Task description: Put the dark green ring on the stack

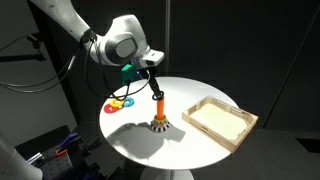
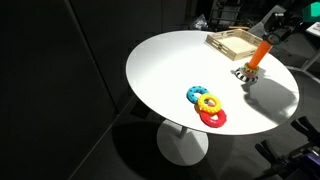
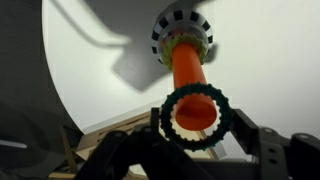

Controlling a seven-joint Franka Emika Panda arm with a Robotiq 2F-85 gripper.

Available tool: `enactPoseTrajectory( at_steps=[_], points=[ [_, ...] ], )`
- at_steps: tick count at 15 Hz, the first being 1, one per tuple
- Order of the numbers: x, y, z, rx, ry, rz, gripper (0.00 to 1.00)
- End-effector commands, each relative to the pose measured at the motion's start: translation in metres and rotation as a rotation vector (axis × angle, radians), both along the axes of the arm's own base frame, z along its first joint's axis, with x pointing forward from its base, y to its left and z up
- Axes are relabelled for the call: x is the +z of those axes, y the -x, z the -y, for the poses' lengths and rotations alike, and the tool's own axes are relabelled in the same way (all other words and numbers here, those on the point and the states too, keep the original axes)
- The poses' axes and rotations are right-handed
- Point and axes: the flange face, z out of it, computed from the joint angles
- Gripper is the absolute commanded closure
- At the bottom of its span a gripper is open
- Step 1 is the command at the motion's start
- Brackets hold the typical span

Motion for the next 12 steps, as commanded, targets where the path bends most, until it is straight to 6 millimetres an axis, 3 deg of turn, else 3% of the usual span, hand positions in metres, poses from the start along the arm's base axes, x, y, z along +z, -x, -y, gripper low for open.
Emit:
enactPoseTrajectory(
  at_steps=[1,12],
  points=[
    [0.001,-0.009,0.008,-0.029,0.010,0.014,0.53],
    [-0.030,-0.023,0.026,-0.072,-0.023,-0.017,0.53]
  ],
)
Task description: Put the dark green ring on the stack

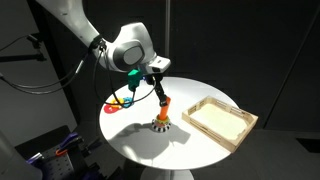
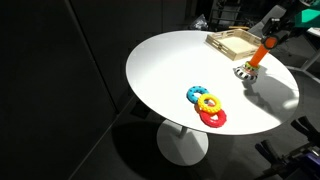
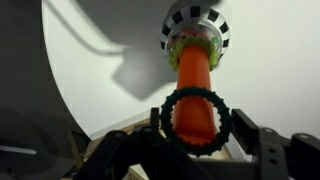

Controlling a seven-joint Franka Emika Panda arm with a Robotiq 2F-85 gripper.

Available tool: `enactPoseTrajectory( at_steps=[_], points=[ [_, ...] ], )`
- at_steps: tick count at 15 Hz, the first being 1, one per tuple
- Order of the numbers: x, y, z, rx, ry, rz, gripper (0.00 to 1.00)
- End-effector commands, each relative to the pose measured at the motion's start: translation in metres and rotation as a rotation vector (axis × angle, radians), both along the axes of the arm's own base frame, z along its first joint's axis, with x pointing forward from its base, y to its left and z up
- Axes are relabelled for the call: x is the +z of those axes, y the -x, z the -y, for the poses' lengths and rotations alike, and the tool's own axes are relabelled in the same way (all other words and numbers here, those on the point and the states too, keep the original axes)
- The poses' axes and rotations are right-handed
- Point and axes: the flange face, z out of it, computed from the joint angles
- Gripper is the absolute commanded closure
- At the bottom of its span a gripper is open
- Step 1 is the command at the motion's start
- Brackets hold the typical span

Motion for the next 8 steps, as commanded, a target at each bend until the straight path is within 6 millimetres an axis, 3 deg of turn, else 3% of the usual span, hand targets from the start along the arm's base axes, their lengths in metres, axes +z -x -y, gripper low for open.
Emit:
enactPoseTrajectory(
  at_steps=[1,8],
  points=[
    [-0.0077,-0.0114,0.0049,-0.033,-0.030,-0.008,0.53],
    [-0.0072,-0.0124,0.0000,-0.055,-0.084,-0.008,0.53]
  ],
)
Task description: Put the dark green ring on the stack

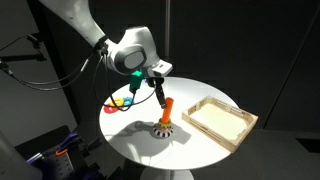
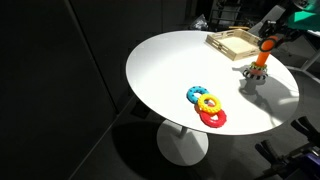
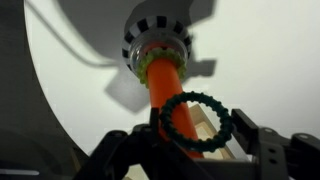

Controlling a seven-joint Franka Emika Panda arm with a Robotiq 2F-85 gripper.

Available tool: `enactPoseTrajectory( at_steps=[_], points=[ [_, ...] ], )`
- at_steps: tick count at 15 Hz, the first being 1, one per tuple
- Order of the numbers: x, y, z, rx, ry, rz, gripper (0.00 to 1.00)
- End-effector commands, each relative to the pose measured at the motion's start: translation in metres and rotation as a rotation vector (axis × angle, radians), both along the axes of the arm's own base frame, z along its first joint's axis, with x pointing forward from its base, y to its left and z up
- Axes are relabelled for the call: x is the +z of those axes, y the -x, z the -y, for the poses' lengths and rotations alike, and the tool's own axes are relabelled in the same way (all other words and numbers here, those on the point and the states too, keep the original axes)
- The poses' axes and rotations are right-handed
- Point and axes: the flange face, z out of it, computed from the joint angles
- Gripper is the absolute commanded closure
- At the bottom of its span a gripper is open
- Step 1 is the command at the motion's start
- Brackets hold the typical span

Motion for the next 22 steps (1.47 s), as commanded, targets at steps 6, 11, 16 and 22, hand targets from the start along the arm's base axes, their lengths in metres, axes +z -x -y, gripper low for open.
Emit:
enactPoseTrajectory(
  at_steps=[6,11,16,22],
  points=[
    [0.017,-0.002,-0.014,0.040,-0.042,0.016,0.53],
    [0.030,-0.003,-0.017,0.041,-0.048,0.036,0.53],
    [0.041,-0.005,-0.008,0.027,-0.030,0.070,0.53],
    [0.053,-0.011,0.007,0.046,0.058,0.132,0.53]
  ],
)
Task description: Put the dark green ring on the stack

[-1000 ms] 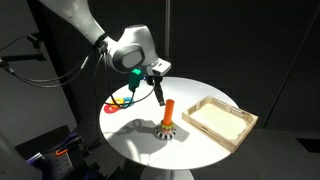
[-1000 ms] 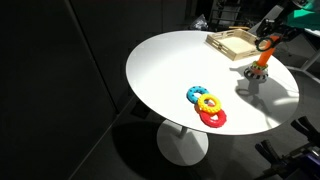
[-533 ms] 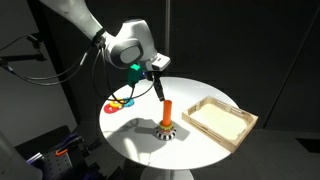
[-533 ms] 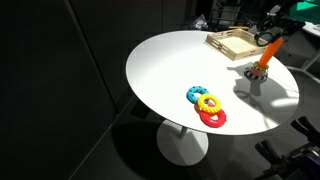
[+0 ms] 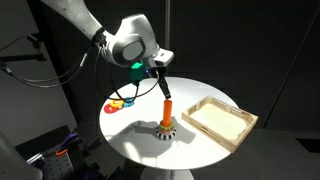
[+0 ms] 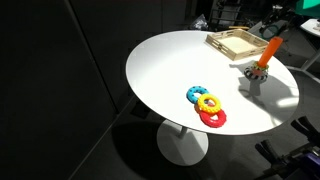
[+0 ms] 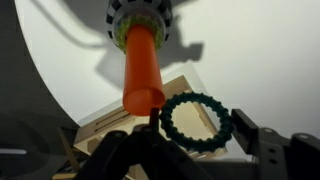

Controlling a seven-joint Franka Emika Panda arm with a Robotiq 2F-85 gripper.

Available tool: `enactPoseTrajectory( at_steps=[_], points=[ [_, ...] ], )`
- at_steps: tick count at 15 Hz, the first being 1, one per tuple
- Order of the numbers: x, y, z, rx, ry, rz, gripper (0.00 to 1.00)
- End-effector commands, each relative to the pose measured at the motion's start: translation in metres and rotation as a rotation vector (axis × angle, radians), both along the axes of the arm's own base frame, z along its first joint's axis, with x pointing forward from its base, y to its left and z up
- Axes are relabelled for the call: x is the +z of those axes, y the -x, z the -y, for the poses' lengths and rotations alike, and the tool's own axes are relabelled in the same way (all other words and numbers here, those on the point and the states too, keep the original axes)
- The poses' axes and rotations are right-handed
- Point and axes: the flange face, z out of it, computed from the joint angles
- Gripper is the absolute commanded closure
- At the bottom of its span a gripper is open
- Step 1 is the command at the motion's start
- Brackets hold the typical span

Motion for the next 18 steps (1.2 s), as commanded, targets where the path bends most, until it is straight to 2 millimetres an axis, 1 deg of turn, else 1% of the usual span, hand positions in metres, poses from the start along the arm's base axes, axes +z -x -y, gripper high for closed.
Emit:
enactPoseTrajectory(
  at_steps=[1,6,10,17,18],
  points=[
    [0.014,-0.005,0.007,0.001,0.044,0.047,0.53],
    [0.018,-0.001,0.010,0.013,0.077,0.073,0.53],
    [0.017,0.006,0.014,0.020,0.093,0.076,0.53],
    [0.005,0.020,0.019,0.032,0.100,0.054,0.53],
    [0.007,0.022,0.020,0.033,0.100,0.053,0.53]
  ],
)
